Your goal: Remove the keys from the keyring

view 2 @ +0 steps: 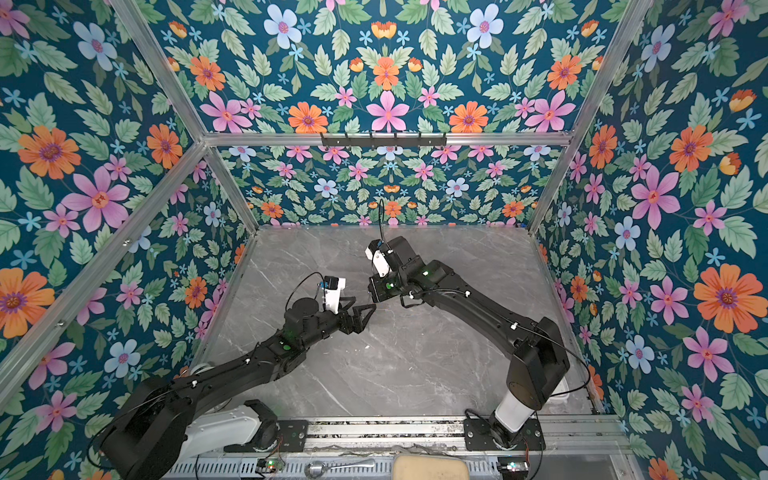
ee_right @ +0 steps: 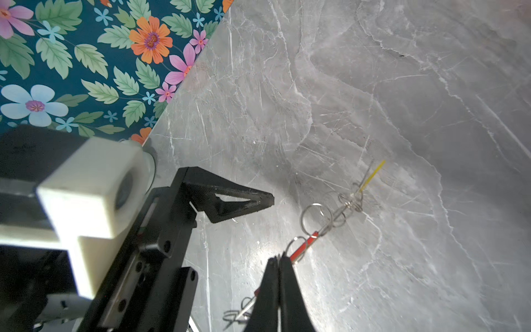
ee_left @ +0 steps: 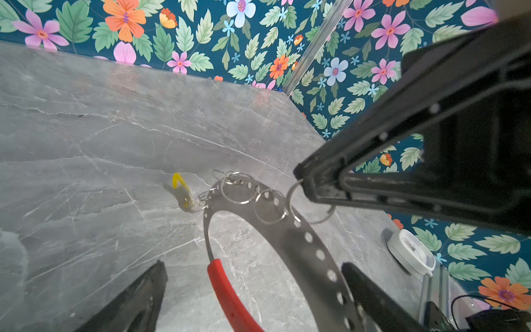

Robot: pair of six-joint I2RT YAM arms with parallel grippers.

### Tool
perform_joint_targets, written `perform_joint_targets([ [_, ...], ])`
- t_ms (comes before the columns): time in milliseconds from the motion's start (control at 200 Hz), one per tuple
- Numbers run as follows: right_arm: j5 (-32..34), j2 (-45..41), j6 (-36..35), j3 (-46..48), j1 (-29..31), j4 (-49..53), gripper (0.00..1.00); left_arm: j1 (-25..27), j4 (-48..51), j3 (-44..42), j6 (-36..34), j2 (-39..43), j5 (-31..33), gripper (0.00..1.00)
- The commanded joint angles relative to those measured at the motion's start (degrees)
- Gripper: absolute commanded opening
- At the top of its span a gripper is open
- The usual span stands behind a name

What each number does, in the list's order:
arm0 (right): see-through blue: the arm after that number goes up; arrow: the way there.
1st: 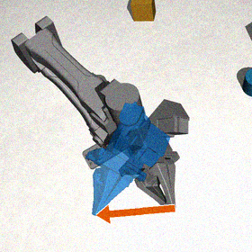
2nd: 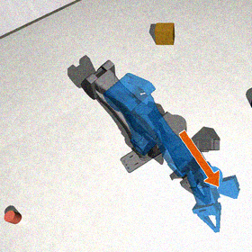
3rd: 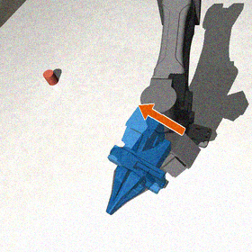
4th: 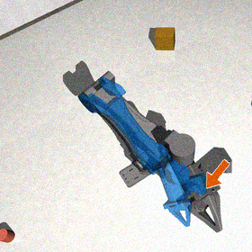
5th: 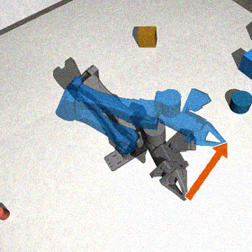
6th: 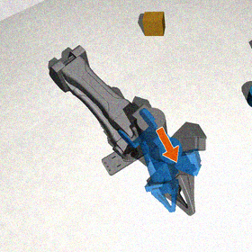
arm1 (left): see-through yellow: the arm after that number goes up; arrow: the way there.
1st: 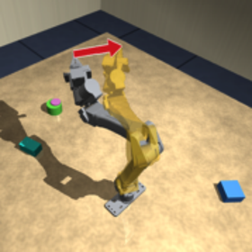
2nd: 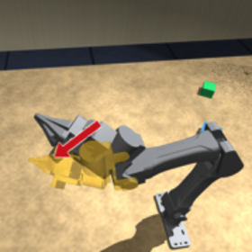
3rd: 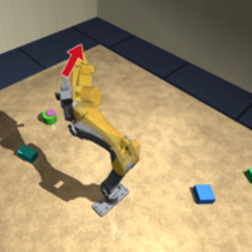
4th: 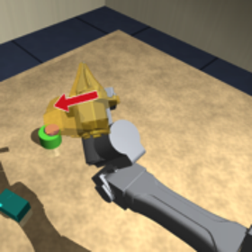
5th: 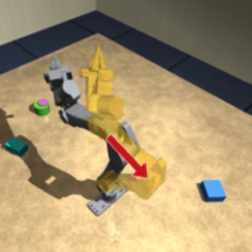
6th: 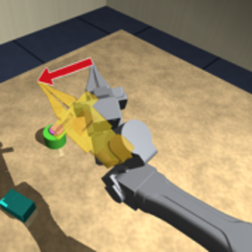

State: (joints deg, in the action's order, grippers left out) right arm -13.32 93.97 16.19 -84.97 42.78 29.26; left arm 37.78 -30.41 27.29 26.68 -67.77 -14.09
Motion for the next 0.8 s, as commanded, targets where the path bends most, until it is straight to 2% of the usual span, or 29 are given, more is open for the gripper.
perform_joint_targets([
  [0,2.6,0.1,-1.2,-0.9,0.6,1.0,0.0,0.0,1.8,0.4,0.0,-0.2,1.9,0.88],
  [135,3.1,0.2,-1.6,-1.3,0.7,1.6,0.0,0.0,0.9,0.1,0.4,0.4,0.7,0.72],
  [360,2.5,0.4,-1.6,-1.4,0.8,1.4,0.0,0.0,-0.4,0.0,1.4,0.5,-0.5,0.31],
  [595,3.4,-0.9,-0.5,-0.5,0.8,-0.5,0.0,-0.2,-4.2,-0.6,7.2,0.4,-2.0,0.03],
  [610,3.6,-1.1,-0.6,-0.4,0.8,-0.6,0.02,-0.2,-4.4,-0.6,7.7,0.4,-2.2,0.03],
  [715,5.4,-4.1,-1.2,1.5,0.6,-2.8,0.35,-0.3,-5.0,-0.5,10.7,0.9,-3.2,0.0],
  [795,5.7,-7.8,-1.0,4.2,-0.1,-6.2,0.42,-0.6,-4.6,-0.2,12.5,1.5,-4.5,0.0],
])
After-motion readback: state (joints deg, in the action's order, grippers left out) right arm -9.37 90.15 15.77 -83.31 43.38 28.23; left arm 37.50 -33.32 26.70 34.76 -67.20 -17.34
